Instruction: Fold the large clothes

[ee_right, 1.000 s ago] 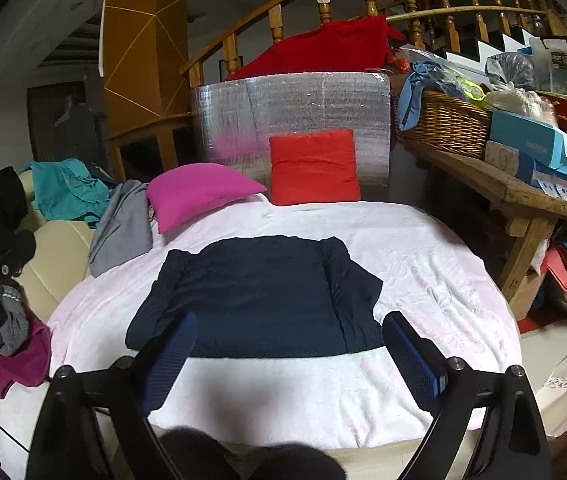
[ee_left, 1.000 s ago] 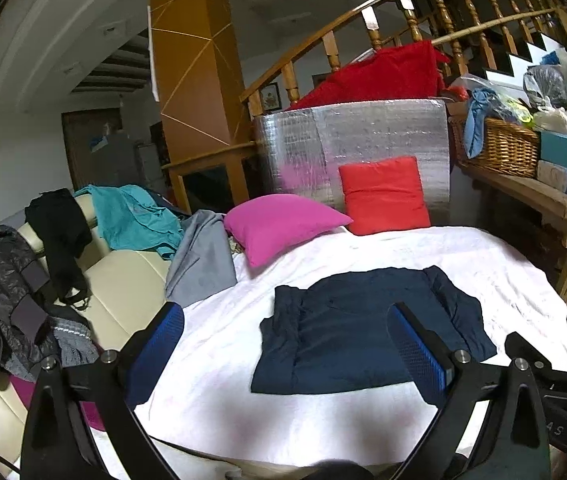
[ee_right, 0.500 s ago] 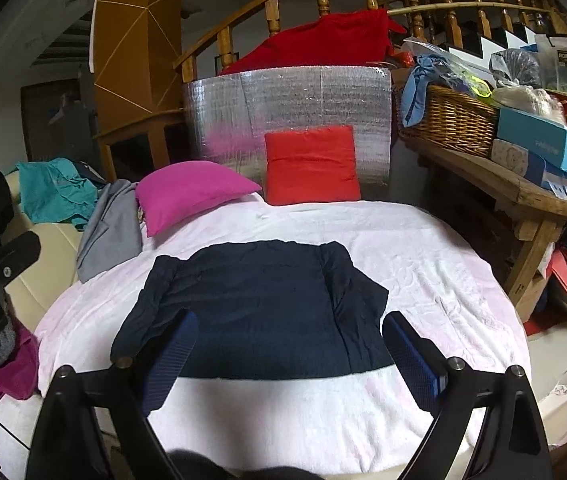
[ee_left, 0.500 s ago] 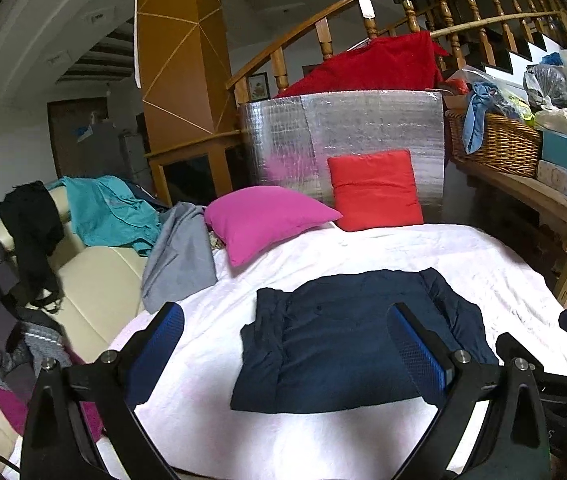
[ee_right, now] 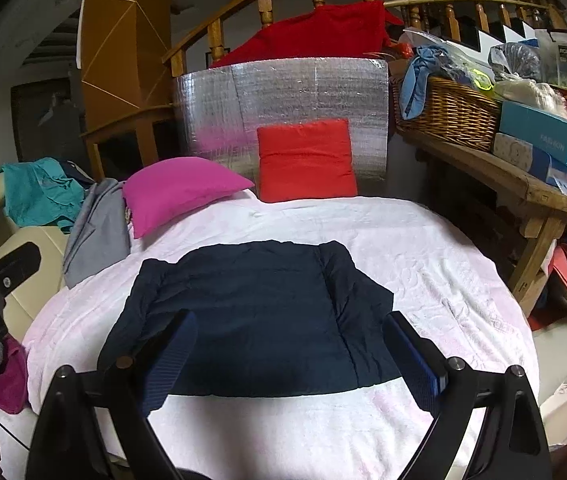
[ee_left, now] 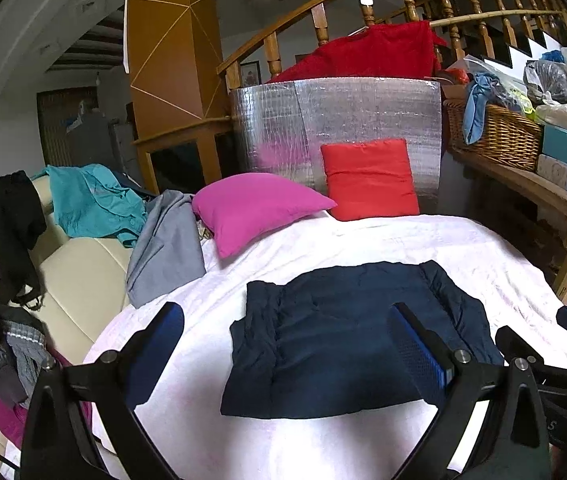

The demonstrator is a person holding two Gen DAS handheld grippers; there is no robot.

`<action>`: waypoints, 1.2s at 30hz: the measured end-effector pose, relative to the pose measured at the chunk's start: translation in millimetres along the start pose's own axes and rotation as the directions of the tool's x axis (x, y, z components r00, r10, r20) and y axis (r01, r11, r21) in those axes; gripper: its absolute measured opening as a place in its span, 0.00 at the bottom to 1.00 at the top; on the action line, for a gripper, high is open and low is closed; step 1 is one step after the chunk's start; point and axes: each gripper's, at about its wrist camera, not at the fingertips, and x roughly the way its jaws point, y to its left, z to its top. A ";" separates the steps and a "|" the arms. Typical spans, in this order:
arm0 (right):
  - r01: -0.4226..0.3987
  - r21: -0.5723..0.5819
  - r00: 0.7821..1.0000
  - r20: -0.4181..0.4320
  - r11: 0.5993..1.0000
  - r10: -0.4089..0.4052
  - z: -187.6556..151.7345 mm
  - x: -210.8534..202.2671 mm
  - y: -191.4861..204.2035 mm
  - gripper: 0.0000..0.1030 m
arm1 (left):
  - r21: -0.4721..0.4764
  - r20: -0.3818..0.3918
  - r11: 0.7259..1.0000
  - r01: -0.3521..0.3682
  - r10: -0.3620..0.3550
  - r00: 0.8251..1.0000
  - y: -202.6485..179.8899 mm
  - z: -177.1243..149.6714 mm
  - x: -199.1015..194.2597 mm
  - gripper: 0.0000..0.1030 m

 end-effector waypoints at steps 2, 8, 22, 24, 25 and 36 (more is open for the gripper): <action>-0.001 -0.004 1.000 0.003 1.000 0.001 -1.5 -2.6 0.7 0.93 | -0.001 -0.003 1.000 0.000 0.000 1.000 -1.2 -1.6 -2.0 0.98; -0.002 0.004 1.000 0.027 1.000 0.002 -6.7 -16.5 -4.1 0.93 | 0.004 0.007 1.000 -0.004 0.004 1.000 -7.0 -5.3 -18.2 0.98; 0.009 0.017 0.998 0.059 1.000 -0.010 -22.9 -62.1 -30.0 0.93 | 0.014 0.045 1.000 0.007 -0.008 0.999 -22.8 -15.8 -72.1 0.98; 0.011 0.020 0.998 0.066 1.000 -0.013 -24.5 -68.4 -32.8 0.93 | 0.010 0.054 1.000 0.011 -0.011 0.998 -22.8 -17.3 -79.6 0.98; 0.014 0.020 0.997 0.070 1.000 -0.015 -25.8 -72.9 -33.8 0.93 | 0.008 0.058 1.000 0.012 -0.012 0.998 -22.2 -18.3 -82.5 0.98; 0.046 0.001 0.996 0.079 0.999 -0.046 -27.4 -89.1 -35.1 0.93 | -0.004 0.068 0.998 0.055 -0.055 0.996 -18.9 -19.6 -81.9 0.98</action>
